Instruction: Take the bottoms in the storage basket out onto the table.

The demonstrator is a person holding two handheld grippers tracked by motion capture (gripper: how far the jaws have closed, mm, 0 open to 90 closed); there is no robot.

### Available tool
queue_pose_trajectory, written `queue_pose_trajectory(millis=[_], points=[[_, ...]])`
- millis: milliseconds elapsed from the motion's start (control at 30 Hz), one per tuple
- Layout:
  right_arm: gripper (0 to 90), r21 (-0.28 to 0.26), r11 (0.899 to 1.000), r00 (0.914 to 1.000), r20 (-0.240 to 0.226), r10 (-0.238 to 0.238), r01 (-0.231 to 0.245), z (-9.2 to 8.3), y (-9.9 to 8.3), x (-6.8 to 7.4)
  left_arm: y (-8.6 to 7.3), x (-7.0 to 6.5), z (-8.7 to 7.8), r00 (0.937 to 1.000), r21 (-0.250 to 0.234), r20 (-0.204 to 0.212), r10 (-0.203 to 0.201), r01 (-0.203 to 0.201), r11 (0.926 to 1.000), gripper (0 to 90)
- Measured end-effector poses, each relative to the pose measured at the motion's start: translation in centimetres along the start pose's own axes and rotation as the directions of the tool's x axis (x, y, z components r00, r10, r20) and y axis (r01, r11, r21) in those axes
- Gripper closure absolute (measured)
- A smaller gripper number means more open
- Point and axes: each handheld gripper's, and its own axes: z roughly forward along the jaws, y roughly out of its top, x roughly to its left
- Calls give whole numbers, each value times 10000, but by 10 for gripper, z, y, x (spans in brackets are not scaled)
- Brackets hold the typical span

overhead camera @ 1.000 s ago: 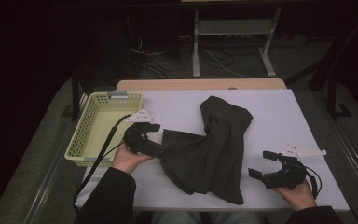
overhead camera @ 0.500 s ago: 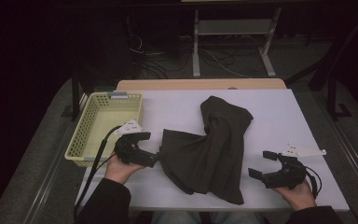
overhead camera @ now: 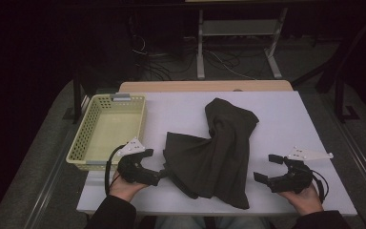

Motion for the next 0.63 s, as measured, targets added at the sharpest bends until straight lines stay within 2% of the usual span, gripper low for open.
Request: queue_pose_trajectory(millis=[300, 467, 633], points=[[0, -11, 10000, 10000, -19, -5, 5, 0, 0, 0, -16, -2, 6, 10000, 223, -47, -26, 27, 9997, 0], [0, -29, 10000, 10000, -24, 2, -2, -1, 0, 0, -20, -3, 5, 9996, 128, -274, 105, -101, 9999, 0], [0, -43, 10000, 10000, -7, 5, -5, -1, 0, -1, -22, -4, 4, 9994, 36, -295, 179, -178, 9998, 0]])
